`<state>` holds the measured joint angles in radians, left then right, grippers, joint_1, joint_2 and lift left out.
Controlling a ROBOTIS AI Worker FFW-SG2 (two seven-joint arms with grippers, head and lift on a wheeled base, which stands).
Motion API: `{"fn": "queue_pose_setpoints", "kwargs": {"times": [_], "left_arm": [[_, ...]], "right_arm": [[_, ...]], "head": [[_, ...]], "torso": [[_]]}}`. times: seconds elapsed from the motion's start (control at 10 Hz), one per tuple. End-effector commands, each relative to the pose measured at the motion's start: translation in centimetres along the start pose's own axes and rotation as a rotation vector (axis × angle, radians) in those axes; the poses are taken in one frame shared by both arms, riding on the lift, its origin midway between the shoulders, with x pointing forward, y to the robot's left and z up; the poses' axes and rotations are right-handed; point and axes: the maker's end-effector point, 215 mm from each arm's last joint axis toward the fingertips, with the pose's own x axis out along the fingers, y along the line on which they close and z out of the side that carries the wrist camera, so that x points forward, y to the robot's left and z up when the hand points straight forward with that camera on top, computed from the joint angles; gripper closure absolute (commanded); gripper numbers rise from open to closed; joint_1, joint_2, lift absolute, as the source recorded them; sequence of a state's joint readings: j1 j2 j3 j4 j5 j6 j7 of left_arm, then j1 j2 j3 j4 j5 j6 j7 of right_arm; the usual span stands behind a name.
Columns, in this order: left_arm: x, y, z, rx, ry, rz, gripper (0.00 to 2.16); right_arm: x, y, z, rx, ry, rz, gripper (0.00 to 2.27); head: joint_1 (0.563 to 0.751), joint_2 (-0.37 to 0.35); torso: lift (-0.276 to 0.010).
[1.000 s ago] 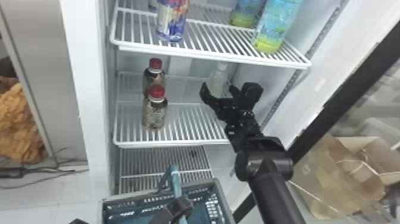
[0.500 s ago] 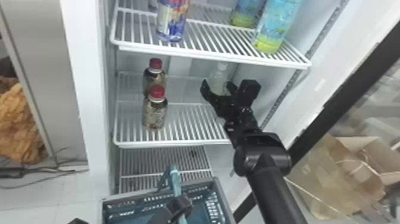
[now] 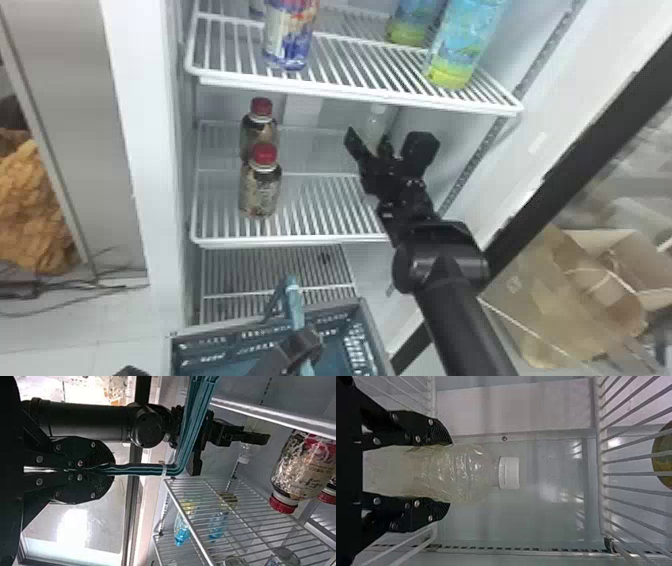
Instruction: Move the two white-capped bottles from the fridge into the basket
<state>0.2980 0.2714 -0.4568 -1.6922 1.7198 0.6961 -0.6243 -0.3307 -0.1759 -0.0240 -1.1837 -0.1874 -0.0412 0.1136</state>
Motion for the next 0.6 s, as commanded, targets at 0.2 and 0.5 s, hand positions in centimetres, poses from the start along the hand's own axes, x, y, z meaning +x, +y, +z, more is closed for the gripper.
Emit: {"fn": "queue_pose_setpoints", "kwargs": {"times": [0.2,0.5], "left_arm": [[0.0,0.0,0.2,0.004,-0.007,0.000,1.12],[-0.2,-0.1,0.4,0.004,-0.012,-0.001,1.12]], "right_arm": [[-0.4,0.0,1.5,-0.008,-0.041,0.003,0.91],[-1.8,0.3,2.7,-0.007,-0.073,0.009,0.91]], "head": [[0.695,-0.350],[0.695,-0.350]], "torso": [[-0.260],[-0.260]]}}
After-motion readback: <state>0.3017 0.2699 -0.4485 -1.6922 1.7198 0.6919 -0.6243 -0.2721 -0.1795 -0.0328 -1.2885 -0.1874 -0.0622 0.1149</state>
